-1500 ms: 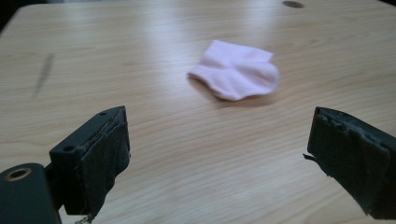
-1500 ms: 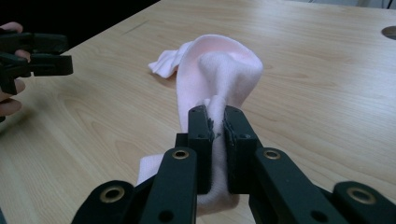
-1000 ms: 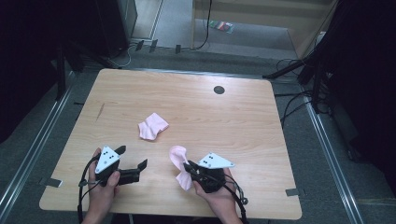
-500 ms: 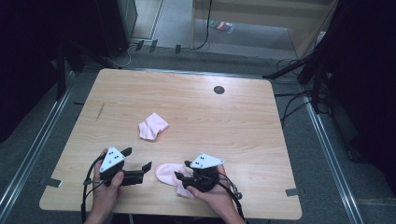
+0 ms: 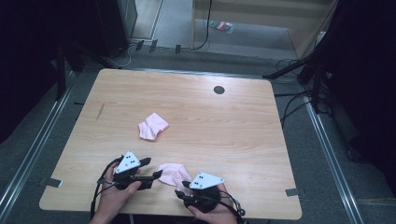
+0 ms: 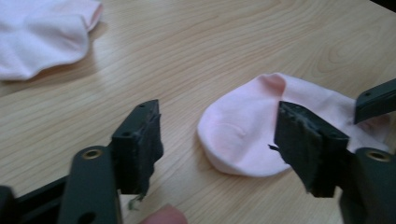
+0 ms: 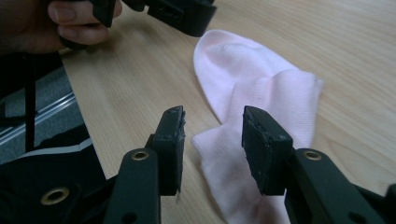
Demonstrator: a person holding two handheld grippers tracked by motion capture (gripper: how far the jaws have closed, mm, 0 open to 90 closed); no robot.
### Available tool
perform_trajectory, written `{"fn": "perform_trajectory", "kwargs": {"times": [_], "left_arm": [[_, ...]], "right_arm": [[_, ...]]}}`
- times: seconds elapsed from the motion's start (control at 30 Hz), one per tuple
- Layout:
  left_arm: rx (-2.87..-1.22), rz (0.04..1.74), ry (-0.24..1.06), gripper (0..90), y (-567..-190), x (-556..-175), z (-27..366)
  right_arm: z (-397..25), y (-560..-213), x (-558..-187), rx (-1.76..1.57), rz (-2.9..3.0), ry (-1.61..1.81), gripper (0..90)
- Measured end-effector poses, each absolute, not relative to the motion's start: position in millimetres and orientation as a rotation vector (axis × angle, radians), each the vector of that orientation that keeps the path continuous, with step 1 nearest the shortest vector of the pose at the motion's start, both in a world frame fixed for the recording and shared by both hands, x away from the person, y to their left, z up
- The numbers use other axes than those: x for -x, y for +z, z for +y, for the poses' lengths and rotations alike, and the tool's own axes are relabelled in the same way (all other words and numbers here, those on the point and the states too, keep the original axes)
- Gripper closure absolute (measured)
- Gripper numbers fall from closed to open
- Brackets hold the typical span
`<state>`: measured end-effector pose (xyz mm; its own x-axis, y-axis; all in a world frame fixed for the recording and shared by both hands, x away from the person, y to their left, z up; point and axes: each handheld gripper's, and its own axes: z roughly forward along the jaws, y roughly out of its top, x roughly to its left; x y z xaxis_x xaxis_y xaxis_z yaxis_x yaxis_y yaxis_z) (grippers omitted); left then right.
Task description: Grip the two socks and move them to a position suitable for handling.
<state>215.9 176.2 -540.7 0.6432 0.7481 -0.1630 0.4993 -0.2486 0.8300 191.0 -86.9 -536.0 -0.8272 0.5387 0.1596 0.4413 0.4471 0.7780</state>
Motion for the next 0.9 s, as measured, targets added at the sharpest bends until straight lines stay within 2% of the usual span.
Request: {"fn": "perform_trajectory", "kwargs": {"times": [0.1,0.23,0.33,0.53,0.9], "left_arm": [[-1.916,0.942,0.310,39.8,-540.0,-213.6,169.7],[-1.935,0.918,0.246,68.4,-544.1,-217.8,165.1],[-1.961,0.957,0.181,76.5,-550.4,-224.8,164.4],[-2.001,0.996,0.143,82.3,-555.0,-231.0,166.5],[-2.008,0.998,0.134,83.2,-554.6,-232.1,166.8]], "right_arm": [[-81.0,-541.2,-189.2,-0.849,2.583,1.279,58.8],[-78.6,-546.0,-188.2,-0.857,2.580,1.244,62.1],[-79.5,-547.4,-189.8,-0.877,2.571,1.225,67.4],[-83.2,-548.5,-191.5,-0.901,2.556,1.226,86.7],[-136.4,-521.3,-221.0,-1.229,2.238,1.408,88.4]]}}
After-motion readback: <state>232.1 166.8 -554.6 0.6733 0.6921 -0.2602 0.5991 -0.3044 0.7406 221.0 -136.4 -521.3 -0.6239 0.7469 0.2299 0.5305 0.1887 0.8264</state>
